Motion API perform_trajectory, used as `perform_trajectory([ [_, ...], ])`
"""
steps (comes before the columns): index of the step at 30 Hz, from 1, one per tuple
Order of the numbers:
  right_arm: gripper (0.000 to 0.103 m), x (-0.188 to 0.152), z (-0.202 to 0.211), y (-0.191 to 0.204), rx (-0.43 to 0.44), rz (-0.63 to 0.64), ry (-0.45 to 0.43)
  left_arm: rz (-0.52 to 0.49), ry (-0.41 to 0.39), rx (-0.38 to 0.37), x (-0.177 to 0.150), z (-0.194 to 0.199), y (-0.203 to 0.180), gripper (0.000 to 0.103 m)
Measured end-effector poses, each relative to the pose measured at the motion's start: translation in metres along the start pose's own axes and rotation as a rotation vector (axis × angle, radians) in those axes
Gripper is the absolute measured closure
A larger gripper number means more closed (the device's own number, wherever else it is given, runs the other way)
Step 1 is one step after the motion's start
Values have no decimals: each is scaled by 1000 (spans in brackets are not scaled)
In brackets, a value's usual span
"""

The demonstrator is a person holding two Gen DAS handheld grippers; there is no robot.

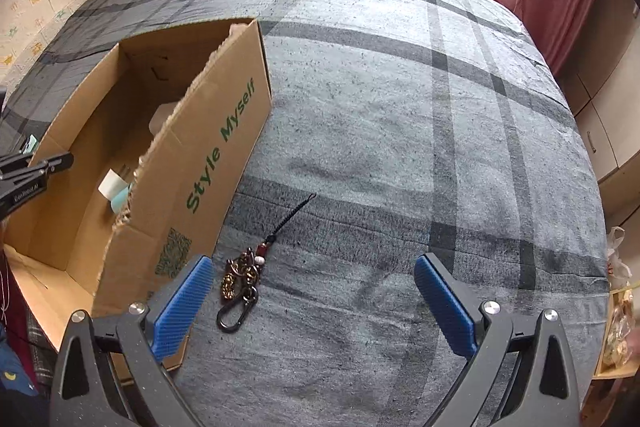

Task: Organize rigid objects
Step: 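Move the right gripper back to the keychain with metal clasp, then close the right gripper on the keychain clasp and lift it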

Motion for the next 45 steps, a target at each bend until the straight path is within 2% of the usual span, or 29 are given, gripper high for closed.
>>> perform_trajectory([
  [13, 1, -15, -47, 27, 68, 133, 77, -7, -1, 13, 0, 1, -1, 86],
  [17, 4, -15, -59, 33, 91, 178, 98, -8, -1, 16, 0, 0, -1, 86],
  [26, 22, -15, -76, 55, 192, 304, 111, -15, -1, 24, 0, 0, -2, 86],
  [31, 25, -15, -82, 63, 213, 326, 116, -14, 1, 23, 1, -1, -1, 86],
  [35, 36, -11, -90, 65, 200, 324, 112, -16, 0, 25, 0, -1, -1, 86],
  [37, 50, -7, -94, 67, 198, 317, 117, -16, 1, 26, 1, -2, -1, 86],
  [38, 63, -7, -96, 68, 182, 322, 119, -16, 1, 27, 1, -2, -1, 86],
  [40, 73, -5, -96, 68, 189, 317, 125, -17, 2, 27, 1, -2, -1, 86],
  [42, 87, -3, -96, 66, 187, 299, 127, -18, 2, 28, 1, -2, -1, 86],
  [45, 87, 2, -91, 57, 181, 278, 123, -17, 2, 27, 1, -2, -1, 86],
])
Point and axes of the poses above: each gripper's, at about its wrist camera, not at the fingertips, and z roughly against the way its jaws point, y to its left, x to its top, the point moved 8 cm from there along -z, roughly the way its jaws point, and after that the axes turned 14 degrees about z, right-handed, at the moved point
